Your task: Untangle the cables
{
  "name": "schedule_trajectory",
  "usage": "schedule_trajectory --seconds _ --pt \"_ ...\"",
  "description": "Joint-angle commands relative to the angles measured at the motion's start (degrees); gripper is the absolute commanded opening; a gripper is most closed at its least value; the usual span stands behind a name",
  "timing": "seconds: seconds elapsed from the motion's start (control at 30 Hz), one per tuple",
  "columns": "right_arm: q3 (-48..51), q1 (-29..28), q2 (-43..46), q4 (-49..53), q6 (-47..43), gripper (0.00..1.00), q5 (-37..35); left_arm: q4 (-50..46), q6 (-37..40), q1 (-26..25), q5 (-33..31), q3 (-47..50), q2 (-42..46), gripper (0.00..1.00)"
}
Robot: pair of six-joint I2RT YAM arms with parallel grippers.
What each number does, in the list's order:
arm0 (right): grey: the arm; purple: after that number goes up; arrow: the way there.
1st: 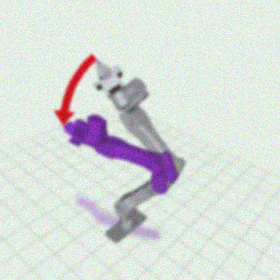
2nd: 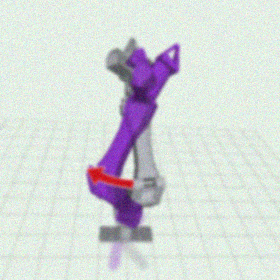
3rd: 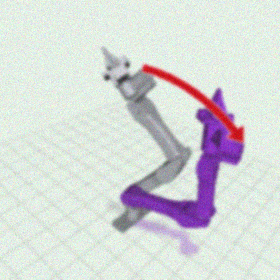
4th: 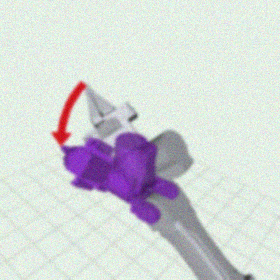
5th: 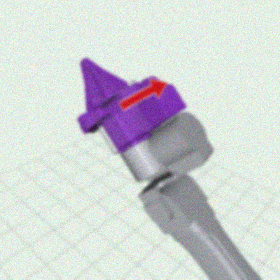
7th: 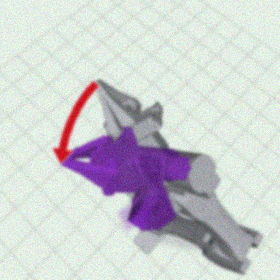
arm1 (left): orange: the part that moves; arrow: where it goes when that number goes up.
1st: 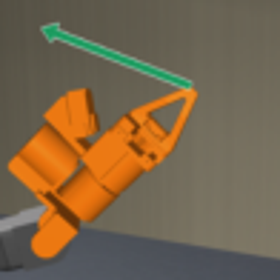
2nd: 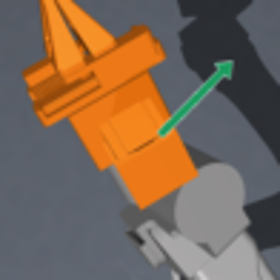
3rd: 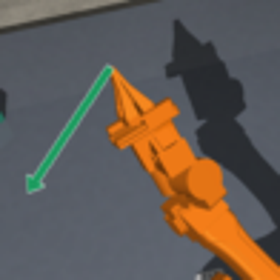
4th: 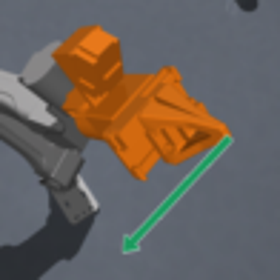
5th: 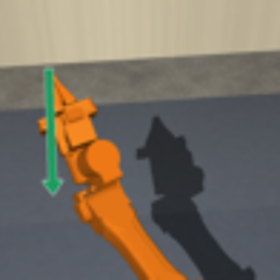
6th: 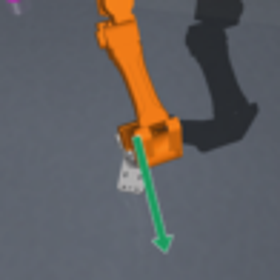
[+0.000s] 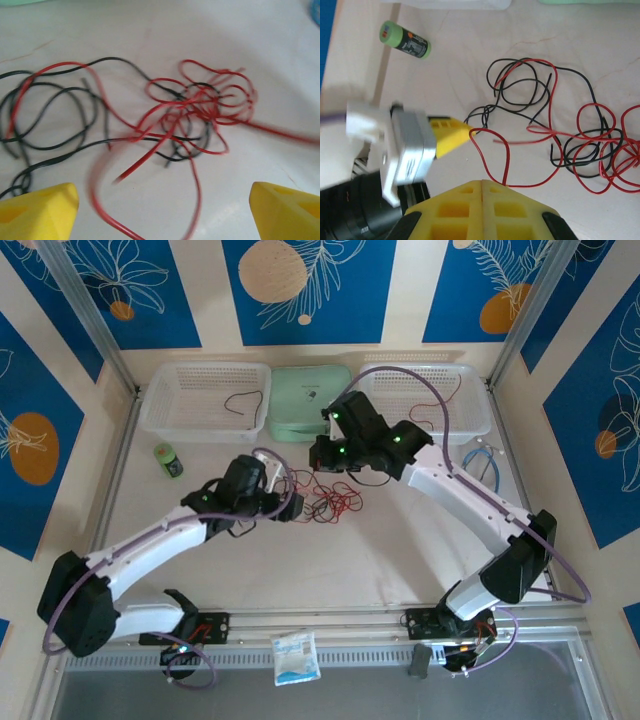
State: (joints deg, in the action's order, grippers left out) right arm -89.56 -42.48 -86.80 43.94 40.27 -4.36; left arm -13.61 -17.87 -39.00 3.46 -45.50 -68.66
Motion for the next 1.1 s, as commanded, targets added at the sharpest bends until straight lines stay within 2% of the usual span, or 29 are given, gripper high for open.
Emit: schedule_trajectory --seconds 0.0,0.2,0.4,0.47,0.63,1.07 --pt "-0.91 1.92 2.65 -1.54 -0.16 0.00 5.48 11.47 3.70 -1.60 0.23 3.68 5.13 0.89" --pt "-1.70 3.71 4.58 -3.20 1.26 0.00 9.49 12.66 5.00 -1.60 -8.33 4.89 1.94 0.90" --pt "-4.73 4.46 6.14 -2.53 1.56 0.00 10.90 19.69 4.86 -1.63 -13.69 4.85 -5.55 0.89" --pt "-6.11 4.85 6.76 -1.82 1.40 0.00 11.02 21.23 4.50 -1.61 -16.38 4.41 -7.97 0.85" --pt "-12.14 6.48 7.91 1.22 -0.22 0.00 10.36 23.52 3.51 -1.65 -20.54 3.50 -13.19 0.62" --pt "-35.27 13.38 5.16 7.06 -5.96 0.00 4.80 24.50 0.51 -1.66 -23.37 5.91 -18.41 0.41"
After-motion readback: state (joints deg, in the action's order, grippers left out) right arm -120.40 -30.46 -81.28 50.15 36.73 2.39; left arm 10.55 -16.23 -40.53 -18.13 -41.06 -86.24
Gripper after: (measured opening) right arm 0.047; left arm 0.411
